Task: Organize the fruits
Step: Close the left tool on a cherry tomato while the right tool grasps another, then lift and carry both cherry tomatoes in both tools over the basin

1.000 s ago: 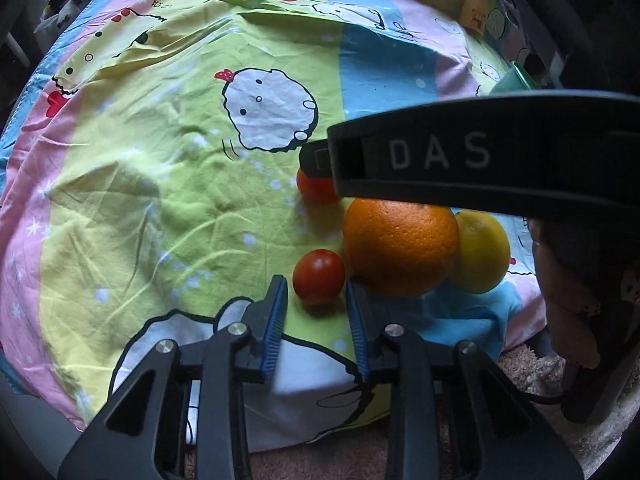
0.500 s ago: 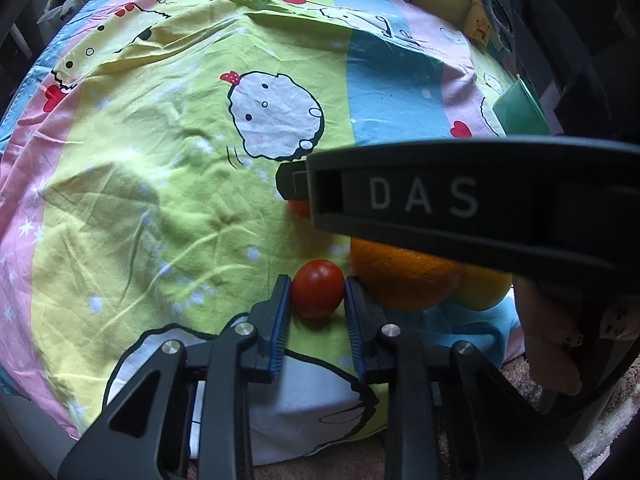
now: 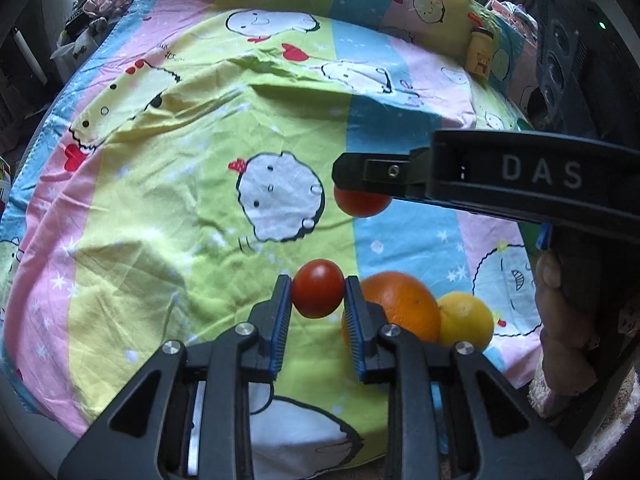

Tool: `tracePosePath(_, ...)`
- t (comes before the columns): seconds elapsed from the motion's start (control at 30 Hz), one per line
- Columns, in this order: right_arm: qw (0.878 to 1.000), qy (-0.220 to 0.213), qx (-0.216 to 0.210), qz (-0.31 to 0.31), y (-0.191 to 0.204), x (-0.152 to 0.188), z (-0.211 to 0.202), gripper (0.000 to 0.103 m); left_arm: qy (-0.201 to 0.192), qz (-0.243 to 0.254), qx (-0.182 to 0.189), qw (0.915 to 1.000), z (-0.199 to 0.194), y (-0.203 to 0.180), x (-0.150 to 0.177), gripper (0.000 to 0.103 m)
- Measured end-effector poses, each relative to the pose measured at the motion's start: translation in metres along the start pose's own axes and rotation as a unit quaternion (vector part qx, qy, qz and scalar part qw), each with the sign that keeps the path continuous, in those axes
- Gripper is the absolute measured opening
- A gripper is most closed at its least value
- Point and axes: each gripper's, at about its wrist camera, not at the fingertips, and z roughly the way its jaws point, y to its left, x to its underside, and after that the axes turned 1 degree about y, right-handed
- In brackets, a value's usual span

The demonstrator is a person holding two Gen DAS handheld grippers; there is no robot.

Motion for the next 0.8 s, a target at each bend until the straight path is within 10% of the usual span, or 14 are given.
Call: tracePosePath(0.8, 0.967, -0.228, 0.045, 0.105, -0.079, -0.023, -0.129, 0.032, -0.125, 0.083, 0.04, 0.9879, -0.021, -0.099, -0.115, 0.026)
